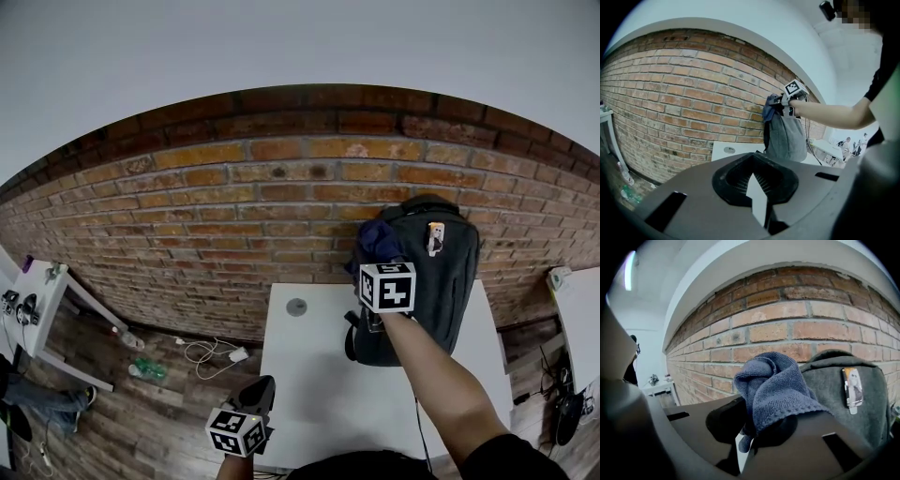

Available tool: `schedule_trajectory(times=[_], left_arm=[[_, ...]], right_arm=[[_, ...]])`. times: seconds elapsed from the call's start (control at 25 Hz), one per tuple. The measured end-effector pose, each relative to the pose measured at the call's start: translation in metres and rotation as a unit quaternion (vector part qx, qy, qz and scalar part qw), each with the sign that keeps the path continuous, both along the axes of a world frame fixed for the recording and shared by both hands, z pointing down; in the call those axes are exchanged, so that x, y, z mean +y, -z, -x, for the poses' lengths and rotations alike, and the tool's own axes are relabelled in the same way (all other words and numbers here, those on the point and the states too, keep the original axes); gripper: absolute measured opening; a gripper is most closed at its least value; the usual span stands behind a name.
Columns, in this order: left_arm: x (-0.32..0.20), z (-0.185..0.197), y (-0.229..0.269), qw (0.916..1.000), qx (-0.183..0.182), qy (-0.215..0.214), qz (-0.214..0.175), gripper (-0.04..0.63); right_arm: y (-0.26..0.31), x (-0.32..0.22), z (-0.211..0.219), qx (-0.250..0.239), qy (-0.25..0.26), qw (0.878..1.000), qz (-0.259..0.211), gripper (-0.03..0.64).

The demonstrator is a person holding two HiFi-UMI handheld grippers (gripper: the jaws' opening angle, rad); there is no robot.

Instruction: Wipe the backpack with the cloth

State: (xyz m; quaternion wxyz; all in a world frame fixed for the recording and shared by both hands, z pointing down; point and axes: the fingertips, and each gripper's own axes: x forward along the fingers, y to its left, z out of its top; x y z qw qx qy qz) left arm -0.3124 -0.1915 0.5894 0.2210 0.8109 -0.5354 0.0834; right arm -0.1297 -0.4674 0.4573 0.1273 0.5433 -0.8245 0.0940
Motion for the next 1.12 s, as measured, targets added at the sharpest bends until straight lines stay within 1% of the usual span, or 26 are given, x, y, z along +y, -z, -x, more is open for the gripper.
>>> schedule_trajectory(times=[0.16,0.36,0.6,0.68,0.76,0.84,0.96,1.12], left_arm=[[-0.005,-0.003,0.002,1.0000,-0.003,-0.007,-0.001,-0.009],[-0.009,-0.021,0.005,0.9996,-0.005,-0.029,-0.003,-0.009],[-0.010,-0.042,0.011,0.9987,-0.005,-0.050,-0.004,-0.009],[-0.009,-0.050,0.010,0.9983,-0.007,-0.057,-0.001,-0.009],[-0.008,-0.056,0.008,0.9980,-0.008,-0.063,0.004,-0.009],[-0.010,-0.063,0.007,0.9977,-0.008,-0.067,0.005,-0.009],[-0.015,-0.081,0.011,0.9970,-0.007,-0.077,0.001,-0.009],[-0.020,-0.105,0.023,0.9959,-0.008,-0.088,-0.019,-0.009]], right_arm=[[0.009,0.017,-0.036,-0.004,-0.015,0.999,-0.031,0.038],[0.024,0.044,-0.077,0.016,-0.021,0.997,-0.075,0.038],[0.035,0.077,-0.129,0.023,-0.040,0.993,-0.105,0.038],[0.037,0.089,-0.148,0.036,-0.046,0.991,-0.119,0.038],[0.036,0.103,-0.164,0.063,-0.049,0.987,-0.137,0.038],[0.029,0.118,-0.178,0.073,-0.048,0.986,-0.141,0.038],[0.020,0.138,-0.196,0.073,-0.046,0.987,-0.139,0.038],[0.010,0.166,-0.211,0.047,-0.025,0.989,-0.137,0.038]])
